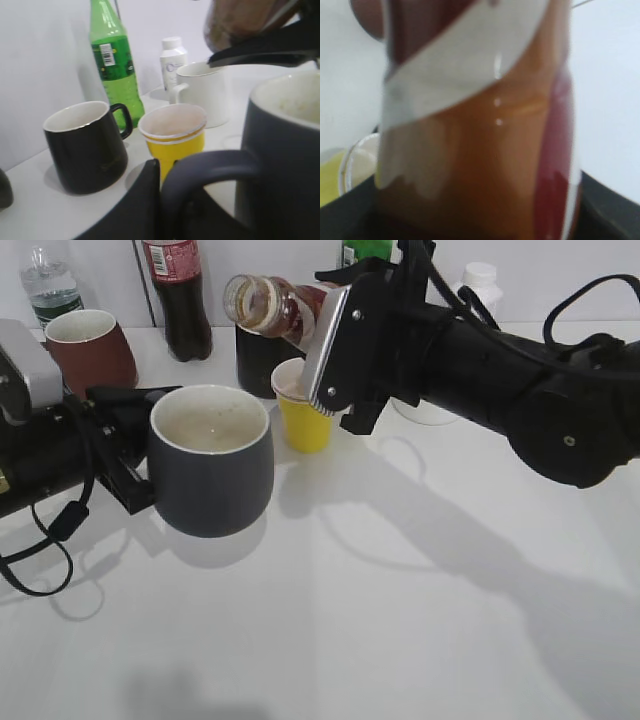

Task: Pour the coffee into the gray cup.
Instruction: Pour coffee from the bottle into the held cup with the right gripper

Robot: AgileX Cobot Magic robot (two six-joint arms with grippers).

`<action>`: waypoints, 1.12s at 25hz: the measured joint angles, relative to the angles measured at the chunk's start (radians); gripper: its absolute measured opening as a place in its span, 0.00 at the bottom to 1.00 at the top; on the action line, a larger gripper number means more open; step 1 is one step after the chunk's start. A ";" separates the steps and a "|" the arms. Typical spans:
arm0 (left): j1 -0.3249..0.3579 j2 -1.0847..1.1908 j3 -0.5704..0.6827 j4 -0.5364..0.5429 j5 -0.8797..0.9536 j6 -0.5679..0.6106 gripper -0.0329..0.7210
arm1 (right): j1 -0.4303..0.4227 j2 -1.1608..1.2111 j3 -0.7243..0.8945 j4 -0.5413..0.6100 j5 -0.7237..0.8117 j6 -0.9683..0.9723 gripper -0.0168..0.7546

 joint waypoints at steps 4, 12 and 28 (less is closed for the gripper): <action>0.000 0.000 0.000 0.011 0.000 -0.006 0.10 | 0.000 0.000 0.000 0.000 0.001 -0.059 0.71; 0.000 0.000 0.000 0.011 0.000 -0.015 0.10 | 0.000 0.000 0.000 0.000 0.001 -0.179 0.71; -0.029 0.000 0.000 0.010 0.000 -0.015 0.10 | 0.000 0.000 0.000 -0.002 -0.001 -0.353 0.71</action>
